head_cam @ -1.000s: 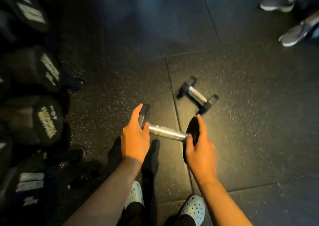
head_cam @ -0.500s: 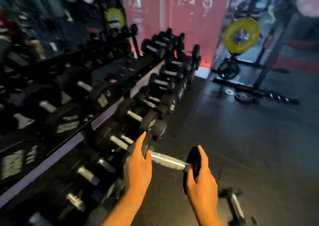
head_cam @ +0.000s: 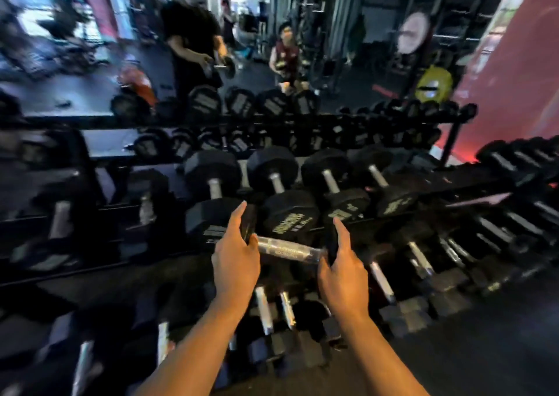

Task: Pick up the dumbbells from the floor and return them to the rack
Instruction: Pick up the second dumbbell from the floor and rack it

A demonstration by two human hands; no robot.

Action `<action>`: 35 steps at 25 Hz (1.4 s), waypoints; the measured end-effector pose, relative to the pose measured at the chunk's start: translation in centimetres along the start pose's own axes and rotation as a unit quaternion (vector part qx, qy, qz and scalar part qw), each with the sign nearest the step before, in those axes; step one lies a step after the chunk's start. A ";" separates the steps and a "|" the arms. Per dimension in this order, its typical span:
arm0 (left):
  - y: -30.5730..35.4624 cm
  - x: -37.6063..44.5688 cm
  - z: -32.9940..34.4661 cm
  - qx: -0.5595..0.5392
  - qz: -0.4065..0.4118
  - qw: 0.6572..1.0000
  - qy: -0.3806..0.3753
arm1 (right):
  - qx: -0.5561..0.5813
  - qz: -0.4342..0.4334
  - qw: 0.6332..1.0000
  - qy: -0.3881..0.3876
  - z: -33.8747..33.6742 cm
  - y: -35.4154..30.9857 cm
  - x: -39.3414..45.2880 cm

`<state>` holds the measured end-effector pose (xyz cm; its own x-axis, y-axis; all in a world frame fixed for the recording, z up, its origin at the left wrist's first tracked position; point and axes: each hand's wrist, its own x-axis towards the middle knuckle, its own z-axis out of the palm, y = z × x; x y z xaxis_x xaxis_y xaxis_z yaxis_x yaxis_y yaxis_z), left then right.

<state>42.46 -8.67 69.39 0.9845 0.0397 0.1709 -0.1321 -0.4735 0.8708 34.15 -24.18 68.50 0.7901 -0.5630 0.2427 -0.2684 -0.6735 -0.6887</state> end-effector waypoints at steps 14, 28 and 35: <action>-16.8 18.0 -31.8 0.018 -0.103 0.954 0.281 | 0.081 -0.220 0.962 -0.141 28.8 -32.8 1.8; -30.8 25.2 -49.2 0.025 -0.214 0.820 0.530 | 0.121 -0.454 0.838 -0.277 51.7 -54.2 -0.7; -39.6 30.0 -54.0 -0.037 -0.253 0.761 0.596 | 0.124 -0.520 0.773 -0.343 63.9 -62.0 -1.6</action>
<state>71.00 58.78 64.90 0.1124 0.9916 0.0636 0.1793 -0.0832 0.9803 84.74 49.07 67.10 0.6366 0.6640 0.3923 0.7545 -0.4307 -0.4952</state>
